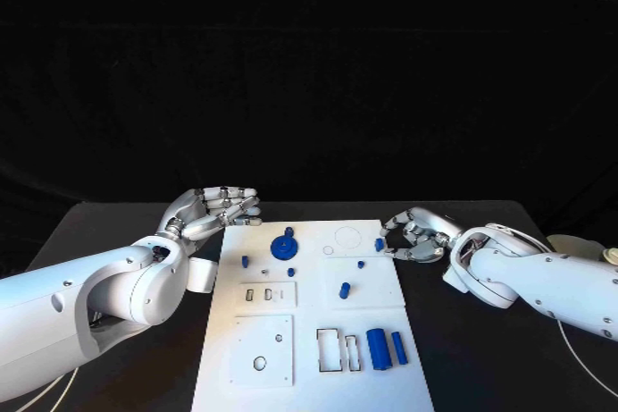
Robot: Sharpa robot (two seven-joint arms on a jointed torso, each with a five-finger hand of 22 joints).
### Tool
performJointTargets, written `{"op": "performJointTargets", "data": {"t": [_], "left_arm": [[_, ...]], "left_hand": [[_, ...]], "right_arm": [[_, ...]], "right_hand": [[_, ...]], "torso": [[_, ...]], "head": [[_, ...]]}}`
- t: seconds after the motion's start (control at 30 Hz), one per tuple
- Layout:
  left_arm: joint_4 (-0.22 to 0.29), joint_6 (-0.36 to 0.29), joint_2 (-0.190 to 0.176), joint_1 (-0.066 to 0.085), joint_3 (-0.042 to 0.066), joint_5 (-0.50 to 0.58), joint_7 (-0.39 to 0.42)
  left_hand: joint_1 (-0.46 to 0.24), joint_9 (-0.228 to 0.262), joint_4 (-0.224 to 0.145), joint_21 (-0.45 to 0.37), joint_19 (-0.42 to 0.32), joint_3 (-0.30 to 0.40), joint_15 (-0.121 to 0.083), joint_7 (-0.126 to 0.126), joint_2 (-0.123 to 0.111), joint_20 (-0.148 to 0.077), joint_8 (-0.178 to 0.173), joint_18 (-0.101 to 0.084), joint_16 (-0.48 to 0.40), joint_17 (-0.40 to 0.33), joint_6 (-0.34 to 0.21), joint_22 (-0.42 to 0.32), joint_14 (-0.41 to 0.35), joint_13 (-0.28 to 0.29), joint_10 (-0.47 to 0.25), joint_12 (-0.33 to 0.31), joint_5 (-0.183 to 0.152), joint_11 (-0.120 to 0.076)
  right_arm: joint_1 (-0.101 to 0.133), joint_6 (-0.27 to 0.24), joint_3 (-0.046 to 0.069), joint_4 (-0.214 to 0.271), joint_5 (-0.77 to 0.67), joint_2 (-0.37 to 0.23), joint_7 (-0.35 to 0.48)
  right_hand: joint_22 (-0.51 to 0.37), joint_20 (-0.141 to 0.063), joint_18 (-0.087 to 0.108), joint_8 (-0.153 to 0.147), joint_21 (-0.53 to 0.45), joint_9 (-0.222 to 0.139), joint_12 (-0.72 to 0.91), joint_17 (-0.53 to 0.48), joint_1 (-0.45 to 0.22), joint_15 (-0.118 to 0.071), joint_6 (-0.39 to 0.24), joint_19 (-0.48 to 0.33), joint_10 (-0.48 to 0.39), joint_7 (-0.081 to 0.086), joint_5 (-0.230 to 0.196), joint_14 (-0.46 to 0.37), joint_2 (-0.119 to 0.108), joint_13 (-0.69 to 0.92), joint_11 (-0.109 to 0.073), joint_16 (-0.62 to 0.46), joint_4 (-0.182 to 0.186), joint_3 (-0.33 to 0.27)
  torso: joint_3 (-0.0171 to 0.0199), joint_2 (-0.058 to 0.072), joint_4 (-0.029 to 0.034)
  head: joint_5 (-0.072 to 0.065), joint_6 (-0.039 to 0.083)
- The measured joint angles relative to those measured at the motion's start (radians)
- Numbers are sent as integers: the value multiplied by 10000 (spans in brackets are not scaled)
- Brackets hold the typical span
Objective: Assemble the parts on the task board
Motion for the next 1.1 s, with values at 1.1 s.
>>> {"op": "performJointTargets", "data": {"t": [1.1], "left_arm": [[-5,9,-17,1,0,0,-3]], "left_hand": [[0,0,-31,45,0,31,0,0,0,0,0,0,0,21,0,12,0,1,0,0,0,0]], "right_arm": [[-59,-236,2,-393,57,497,-106]], "right_hand": [[-4,2,0,215,0,96,198,-2,-215,63,895,0,21,-109,-57,-13,290,7,51,-1,-161,663]], "torso": [[1,-20,-27]], "head": [[45,-98]]}}
